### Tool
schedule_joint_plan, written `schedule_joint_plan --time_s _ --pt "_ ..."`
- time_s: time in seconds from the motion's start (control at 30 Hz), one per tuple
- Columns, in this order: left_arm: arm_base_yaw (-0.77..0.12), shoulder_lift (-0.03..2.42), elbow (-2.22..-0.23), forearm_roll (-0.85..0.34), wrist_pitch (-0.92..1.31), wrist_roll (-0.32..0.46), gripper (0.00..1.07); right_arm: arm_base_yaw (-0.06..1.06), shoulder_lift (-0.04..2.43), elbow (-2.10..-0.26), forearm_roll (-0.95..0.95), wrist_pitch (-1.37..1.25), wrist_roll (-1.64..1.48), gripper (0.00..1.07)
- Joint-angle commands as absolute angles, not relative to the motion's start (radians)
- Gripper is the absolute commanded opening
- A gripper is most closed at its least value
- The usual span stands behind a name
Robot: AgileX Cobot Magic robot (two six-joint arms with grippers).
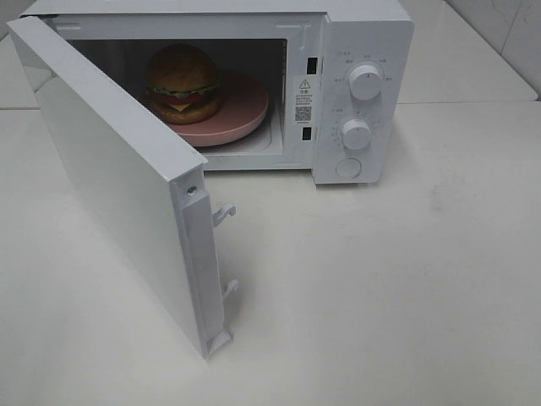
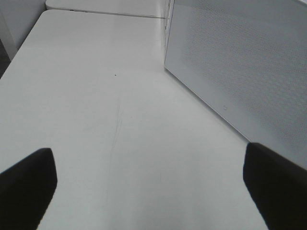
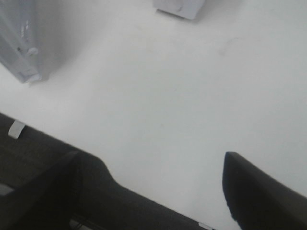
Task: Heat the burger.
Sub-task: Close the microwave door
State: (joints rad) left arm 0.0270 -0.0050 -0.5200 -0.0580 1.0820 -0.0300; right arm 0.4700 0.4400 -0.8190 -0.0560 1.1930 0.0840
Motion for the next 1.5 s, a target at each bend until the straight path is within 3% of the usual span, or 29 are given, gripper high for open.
schedule_joint_plan --time_s 0.03,0.67,1.5 --pt "0.026 -0.028 -0.517 -0.063 1.067 -0.028 0.98 0.362 0.347 -0.811 -0.059 1.199 0.088 0.76" --pt "0.026 -0.028 -0.517 -0.063 1.067 -0.028 0.98 0.148 -0.032 -0.540 -0.053 1.117 0.082 0.76" --pt "0.026 -0.021 -0.517 -0.063 1.067 -0.028 0.98 0.142 -0.031 -0.497 -0.038 0.993 0.084 0.76"
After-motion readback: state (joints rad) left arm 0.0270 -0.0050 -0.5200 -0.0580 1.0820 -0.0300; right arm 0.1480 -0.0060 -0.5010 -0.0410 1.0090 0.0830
